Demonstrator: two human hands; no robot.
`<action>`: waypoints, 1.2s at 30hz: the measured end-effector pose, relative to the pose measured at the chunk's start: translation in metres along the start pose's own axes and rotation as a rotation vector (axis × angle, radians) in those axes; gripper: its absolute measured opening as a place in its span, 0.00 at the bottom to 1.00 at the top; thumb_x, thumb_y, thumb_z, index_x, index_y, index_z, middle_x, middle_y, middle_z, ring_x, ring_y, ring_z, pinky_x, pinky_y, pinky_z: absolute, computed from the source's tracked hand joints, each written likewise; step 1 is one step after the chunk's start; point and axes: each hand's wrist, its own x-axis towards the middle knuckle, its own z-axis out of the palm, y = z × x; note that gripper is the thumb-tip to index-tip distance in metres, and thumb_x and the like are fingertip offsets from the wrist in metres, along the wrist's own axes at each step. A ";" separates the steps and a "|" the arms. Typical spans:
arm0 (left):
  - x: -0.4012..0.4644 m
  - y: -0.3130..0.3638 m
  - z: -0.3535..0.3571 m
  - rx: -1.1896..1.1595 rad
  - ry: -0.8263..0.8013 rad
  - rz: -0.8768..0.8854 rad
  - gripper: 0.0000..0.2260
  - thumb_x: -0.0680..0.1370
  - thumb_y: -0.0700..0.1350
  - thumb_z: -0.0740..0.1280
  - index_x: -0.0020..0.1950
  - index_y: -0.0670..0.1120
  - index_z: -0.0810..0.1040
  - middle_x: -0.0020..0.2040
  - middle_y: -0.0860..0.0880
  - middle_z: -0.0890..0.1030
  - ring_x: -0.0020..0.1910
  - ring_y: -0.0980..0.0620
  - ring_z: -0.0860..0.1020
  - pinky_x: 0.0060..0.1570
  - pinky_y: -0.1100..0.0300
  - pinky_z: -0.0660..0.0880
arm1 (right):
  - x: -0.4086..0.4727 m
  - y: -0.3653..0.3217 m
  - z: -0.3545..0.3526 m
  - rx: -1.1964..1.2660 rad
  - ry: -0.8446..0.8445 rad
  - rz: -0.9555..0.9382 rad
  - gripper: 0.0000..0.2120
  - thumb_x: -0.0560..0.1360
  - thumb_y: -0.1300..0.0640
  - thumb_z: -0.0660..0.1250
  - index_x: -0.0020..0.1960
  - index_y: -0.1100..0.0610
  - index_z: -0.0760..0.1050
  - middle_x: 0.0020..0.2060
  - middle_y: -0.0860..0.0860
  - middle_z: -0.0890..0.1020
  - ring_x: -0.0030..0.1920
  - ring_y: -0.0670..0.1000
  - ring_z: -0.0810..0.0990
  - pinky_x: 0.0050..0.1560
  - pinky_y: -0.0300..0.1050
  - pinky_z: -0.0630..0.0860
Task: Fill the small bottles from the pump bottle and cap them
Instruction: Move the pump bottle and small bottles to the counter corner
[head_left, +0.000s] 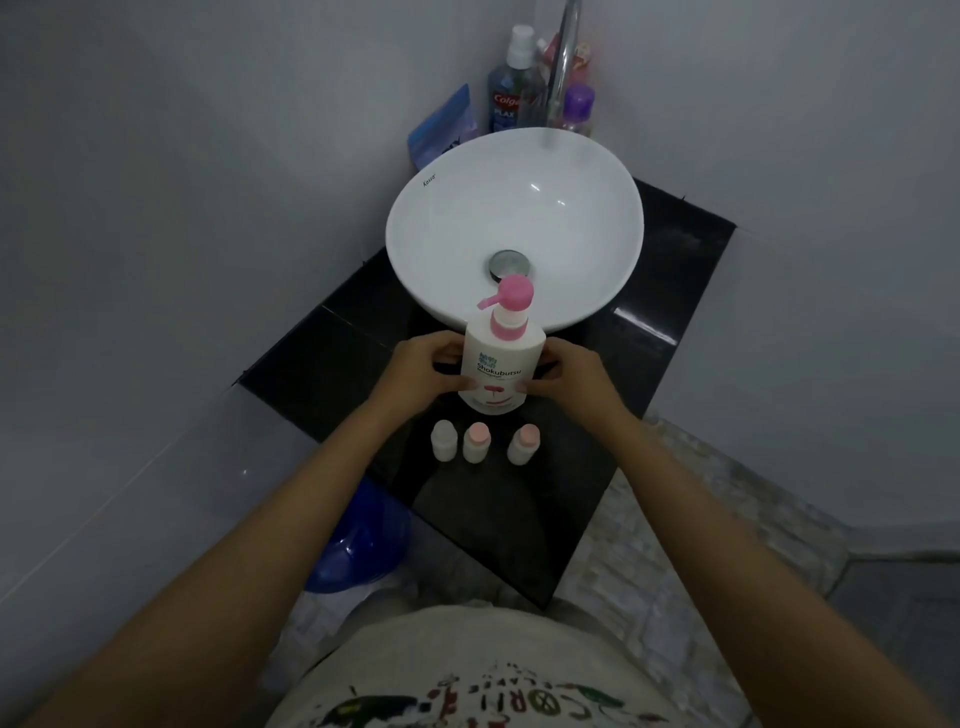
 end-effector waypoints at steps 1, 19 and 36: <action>0.003 0.000 0.003 0.000 -0.015 0.008 0.23 0.67 0.39 0.77 0.61 0.47 0.78 0.54 0.54 0.82 0.50 0.65 0.79 0.52 0.67 0.77 | 0.002 0.000 0.003 0.003 0.002 -0.012 0.20 0.66 0.59 0.76 0.57 0.55 0.76 0.50 0.50 0.82 0.47 0.49 0.80 0.49 0.46 0.79; -0.047 -0.005 -0.075 0.010 0.536 -0.023 0.20 0.64 0.45 0.79 0.55 0.46 0.82 0.48 0.53 0.84 0.43 0.60 0.82 0.43 0.67 0.80 | 0.071 -0.100 0.036 -0.101 -0.252 -0.391 0.17 0.64 0.59 0.77 0.52 0.57 0.80 0.45 0.50 0.85 0.42 0.44 0.81 0.45 0.35 0.77; -0.030 -0.079 -0.144 -0.016 0.924 -0.333 0.20 0.63 0.42 0.80 0.53 0.38 0.82 0.50 0.41 0.85 0.46 0.49 0.83 0.50 0.52 0.81 | 0.183 -0.173 0.164 0.027 -0.638 -0.379 0.22 0.67 0.70 0.72 0.60 0.64 0.75 0.56 0.60 0.81 0.52 0.53 0.80 0.48 0.43 0.78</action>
